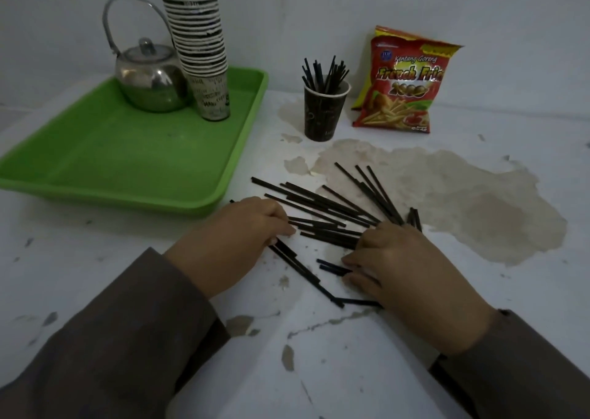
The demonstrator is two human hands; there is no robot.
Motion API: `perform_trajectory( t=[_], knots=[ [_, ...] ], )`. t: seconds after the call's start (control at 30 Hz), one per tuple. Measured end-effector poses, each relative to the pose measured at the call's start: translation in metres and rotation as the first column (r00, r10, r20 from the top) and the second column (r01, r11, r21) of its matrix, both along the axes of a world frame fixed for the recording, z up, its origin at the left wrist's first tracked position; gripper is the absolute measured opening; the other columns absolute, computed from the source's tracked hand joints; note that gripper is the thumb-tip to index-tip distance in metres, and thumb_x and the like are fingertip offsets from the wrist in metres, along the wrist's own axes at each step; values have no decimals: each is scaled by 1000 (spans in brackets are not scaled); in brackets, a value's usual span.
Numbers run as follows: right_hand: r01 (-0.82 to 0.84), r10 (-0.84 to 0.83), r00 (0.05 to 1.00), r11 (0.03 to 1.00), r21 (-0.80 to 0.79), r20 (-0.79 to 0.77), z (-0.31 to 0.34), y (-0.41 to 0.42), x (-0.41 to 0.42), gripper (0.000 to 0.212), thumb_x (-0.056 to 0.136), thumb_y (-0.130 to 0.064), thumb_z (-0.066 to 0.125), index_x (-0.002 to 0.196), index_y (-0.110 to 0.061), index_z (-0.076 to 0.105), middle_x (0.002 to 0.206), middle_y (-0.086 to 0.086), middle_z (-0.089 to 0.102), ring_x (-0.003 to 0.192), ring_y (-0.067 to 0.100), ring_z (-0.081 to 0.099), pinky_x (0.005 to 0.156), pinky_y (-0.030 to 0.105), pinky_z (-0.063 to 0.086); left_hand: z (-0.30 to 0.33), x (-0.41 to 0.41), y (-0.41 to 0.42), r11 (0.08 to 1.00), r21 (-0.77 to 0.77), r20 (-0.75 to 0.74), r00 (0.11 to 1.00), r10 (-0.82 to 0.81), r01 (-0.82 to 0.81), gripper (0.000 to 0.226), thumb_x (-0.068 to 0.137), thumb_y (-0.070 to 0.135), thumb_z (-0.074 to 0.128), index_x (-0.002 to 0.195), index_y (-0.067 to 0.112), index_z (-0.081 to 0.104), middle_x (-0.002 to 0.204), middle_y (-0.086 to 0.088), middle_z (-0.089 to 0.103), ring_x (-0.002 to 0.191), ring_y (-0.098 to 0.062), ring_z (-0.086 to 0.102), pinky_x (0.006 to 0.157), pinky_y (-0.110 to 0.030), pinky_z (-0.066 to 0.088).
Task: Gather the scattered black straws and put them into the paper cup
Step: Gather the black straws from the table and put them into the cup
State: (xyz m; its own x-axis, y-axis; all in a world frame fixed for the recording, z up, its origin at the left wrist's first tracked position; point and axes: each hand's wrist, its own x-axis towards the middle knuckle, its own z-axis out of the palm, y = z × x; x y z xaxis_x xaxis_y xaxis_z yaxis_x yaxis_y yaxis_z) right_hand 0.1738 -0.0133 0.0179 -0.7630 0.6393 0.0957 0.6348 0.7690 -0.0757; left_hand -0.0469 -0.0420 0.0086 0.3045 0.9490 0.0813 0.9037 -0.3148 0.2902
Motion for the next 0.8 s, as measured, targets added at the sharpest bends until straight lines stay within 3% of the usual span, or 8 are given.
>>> perform_trajectory(
  t=[0.13, 0.23, 0.33, 0.47, 0.57, 0.7, 0.8],
  knots=[
    [36, -36, 999, 998, 42, 5, -2, -4, -4, 8, 63, -20, 80, 65, -16, 73, 61, 1, 68, 59, 22, 63, 58, 31, 49, 2, 0, 4, 998, -57, 28, 1000, 2, 0, 26, 89, 8, 54, 113, 14, 62, 119, -3, 60, 107, -15, 52, 83, -11, 29],
    [88, -88, 996, 996, -2, -8, -4, -5, -7, 5, 71, -19, 72, 71, -14, 71, 70, 2, 68, 69, 24, 63, 67, 32, 45, 2, -1, 5, 999, -32, 20, 1000, -13, 14, 18, 86, 10, 58, 101, 12, 67, 108, -4, 65, 102, -16, 53, 80, -14, 30],
    [123, -126, 991, 991, -47, -54, -10, -2, -8, 12, 79, -27, 58, 80, -18, 65, 82, -1, 64, 83, 19, 56, 77, 27, 27, 1, 1, 6, 1000, -14, -6, 1000, -19, 19, 9, 83, 11, 60, 90, 14, 67, 96, -2, 64, 94, -16, 51, 80, -26, 38],
    [115, -121, 988, 991, -71, -93, -12, -2, -8, 11, 80, -31, 50, 80, -22, 57, 82, -6, 56, 84, 14, 50, 74, 20, 14, -2, 3, 5, 999, 12, -35, 999, -37, 37, 10, 82, 7, 58, 79, 17, 59, 84, 0, 59, 83, -17, 49, 72, -37, 42],
    [106, -112, 992, 991, -81, -66, -12, -2, -9, 12, 83, -29, 50, 89, -23, 59, 89, -5, 58, 91, 15, 51, 74, 21, 15, -5, 5, 4, 996, 56, -60, 996, -63, 66, 19, 81, 3, 55, 74, 20, 52, 76, 3, 52, 73, -16, 42, 65, -32, 33],
    [133, -136, 990, 988, -83, -43, -10, -6, -12, 25, 87, -23, 49, 109, -23, 62, 106, -3, 62, 105, 18, 51, 88, 30, 24, -4, 9, 4, 989, 86, -78, 991, -110, 117, 14, 84, 8, 54, 77, 20, 53, 76, 6, 49, 74, -14, 38, 69, -28, 25],
    [137, -137, 990, 990, -23, 18, -7, -10, -15, 13, 78, -16, 63, 89, -17, 70, 86, 3, 68, 88, 26, 61, 80, 38, 38, -4, 12, 4, 988, 63, -59, 988, -140, 144, 8, 85, 13, 55, 82, 20, 58, 81, 4, 58, 82, -16, 47, 73, -27, 27]
  ],
)
